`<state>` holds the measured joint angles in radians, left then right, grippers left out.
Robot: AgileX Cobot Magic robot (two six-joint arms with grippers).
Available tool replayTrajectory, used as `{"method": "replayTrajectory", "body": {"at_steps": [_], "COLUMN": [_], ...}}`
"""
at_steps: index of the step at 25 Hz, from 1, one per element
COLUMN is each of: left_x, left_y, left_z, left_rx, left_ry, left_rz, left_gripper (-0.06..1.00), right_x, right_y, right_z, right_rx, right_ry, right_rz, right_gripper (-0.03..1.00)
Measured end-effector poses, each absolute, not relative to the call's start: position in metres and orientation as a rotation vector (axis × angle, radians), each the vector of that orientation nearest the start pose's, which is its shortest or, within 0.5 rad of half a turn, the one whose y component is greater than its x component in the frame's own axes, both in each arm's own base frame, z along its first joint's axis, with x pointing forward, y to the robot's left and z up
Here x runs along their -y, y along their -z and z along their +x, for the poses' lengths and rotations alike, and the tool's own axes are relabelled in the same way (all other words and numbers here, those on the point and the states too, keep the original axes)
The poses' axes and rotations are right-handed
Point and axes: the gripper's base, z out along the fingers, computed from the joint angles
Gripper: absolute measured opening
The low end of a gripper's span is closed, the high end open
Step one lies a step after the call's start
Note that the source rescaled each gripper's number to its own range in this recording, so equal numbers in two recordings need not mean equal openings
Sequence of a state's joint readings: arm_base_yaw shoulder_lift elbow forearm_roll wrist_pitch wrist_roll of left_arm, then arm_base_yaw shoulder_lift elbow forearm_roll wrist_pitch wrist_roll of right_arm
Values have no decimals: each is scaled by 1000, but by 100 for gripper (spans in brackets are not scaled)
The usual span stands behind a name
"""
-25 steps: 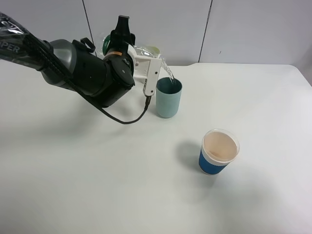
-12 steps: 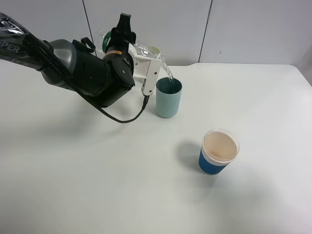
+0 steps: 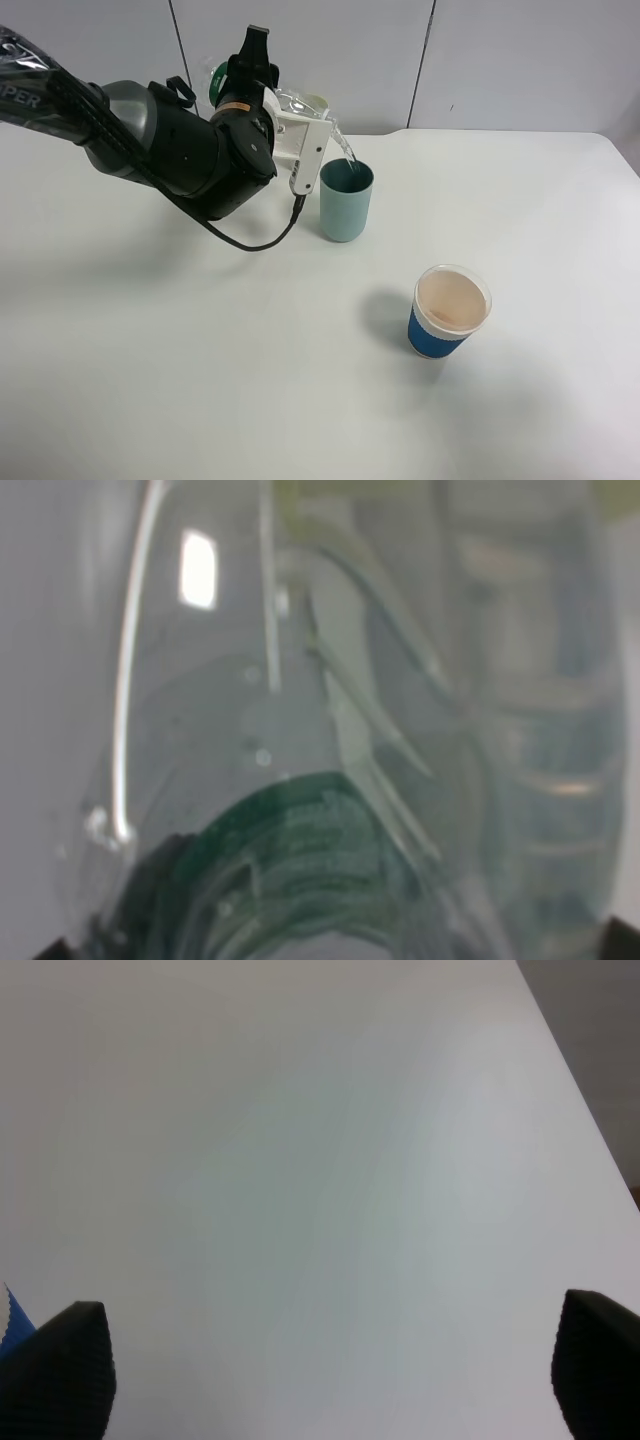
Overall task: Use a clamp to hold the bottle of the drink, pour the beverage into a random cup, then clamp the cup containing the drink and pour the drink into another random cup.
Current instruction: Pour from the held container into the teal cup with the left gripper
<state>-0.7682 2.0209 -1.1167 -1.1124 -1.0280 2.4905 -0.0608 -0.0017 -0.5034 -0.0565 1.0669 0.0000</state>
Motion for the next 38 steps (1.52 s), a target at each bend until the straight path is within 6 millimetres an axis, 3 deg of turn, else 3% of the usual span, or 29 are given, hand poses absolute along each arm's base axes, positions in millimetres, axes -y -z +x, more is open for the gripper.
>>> {"method": "replayTrajectory", "body": {"at_steps": [38], "left_x": [234], "left_y": [-191], "left_z": [339], "left_rx": [-1013], "left_ry": [-1584], "left_rz": [1552], "left_gripper": [8], "right_x": [4], "right_y": [-278], "right_z": [-6], "right_rx": [-2045], "right_ry": [106], "right_rz": [65], "right_gripper": [79]}}
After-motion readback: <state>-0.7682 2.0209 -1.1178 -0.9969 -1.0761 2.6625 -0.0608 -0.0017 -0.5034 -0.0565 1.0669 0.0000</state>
